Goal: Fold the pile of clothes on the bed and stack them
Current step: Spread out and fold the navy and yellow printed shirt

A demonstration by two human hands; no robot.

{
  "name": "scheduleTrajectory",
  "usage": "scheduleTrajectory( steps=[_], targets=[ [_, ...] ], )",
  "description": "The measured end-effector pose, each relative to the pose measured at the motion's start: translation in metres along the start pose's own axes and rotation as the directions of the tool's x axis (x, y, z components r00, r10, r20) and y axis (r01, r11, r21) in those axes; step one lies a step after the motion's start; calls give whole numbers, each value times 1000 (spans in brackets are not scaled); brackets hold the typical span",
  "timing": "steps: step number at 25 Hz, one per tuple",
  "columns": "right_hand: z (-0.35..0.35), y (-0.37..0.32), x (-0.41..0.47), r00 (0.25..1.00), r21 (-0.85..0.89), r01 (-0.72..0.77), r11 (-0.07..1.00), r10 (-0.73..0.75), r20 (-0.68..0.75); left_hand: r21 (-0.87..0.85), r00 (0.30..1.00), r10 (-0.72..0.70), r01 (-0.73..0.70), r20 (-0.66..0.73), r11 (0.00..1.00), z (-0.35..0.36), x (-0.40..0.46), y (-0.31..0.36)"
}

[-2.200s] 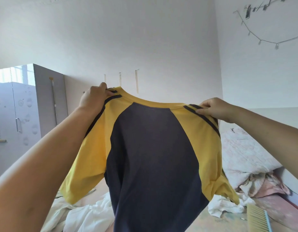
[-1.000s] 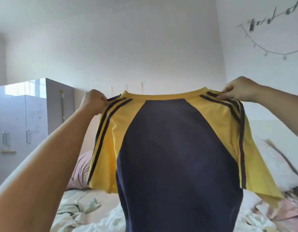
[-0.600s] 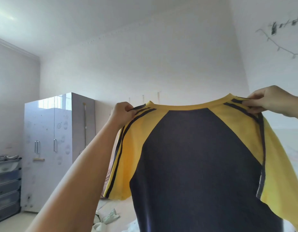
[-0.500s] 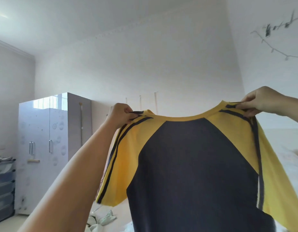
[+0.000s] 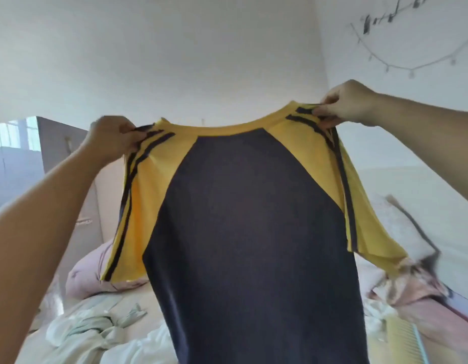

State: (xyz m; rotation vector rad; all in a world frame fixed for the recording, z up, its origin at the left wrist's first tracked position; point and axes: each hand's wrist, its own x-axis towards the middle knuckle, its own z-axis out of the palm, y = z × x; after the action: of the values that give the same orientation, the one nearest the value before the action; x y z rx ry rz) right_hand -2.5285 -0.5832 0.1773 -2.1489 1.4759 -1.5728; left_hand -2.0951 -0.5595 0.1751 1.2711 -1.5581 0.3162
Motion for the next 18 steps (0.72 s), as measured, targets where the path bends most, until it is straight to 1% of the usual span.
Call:
scheduleTrajectory(
  steps=[2,5,7,10,13,15,18],
  targets=[
    [2,1,-1,1000,-31,-7,999,8,18,51,1000,10,-10,2,999,-2,-1,4],
    [9,10,-7,996,-107,-47,993,55,72,16,999,-30,30,23,999,7,-3,0],
    [16,16,-9,992,-128,-74,989,87,95,68,999,-45,43,25,997,20,-4,-6],
    [36,34,-4,979,-141,-121,983,142,146,98,997,-64,60,37,993,47,-5,-23],
    [76,75,10,964,-164,-170,972,199,176,142,993,-96,85,73,986,92,-9,-53],
    [113,113,23,956,-178,-202,963,233,178,165,989,-119,103,90,981,131,-10,-82],
    [168,169,49,961,-165,-203,965,229,153,185,984,-159,142,82,972,186,0,-123]
  ],
)
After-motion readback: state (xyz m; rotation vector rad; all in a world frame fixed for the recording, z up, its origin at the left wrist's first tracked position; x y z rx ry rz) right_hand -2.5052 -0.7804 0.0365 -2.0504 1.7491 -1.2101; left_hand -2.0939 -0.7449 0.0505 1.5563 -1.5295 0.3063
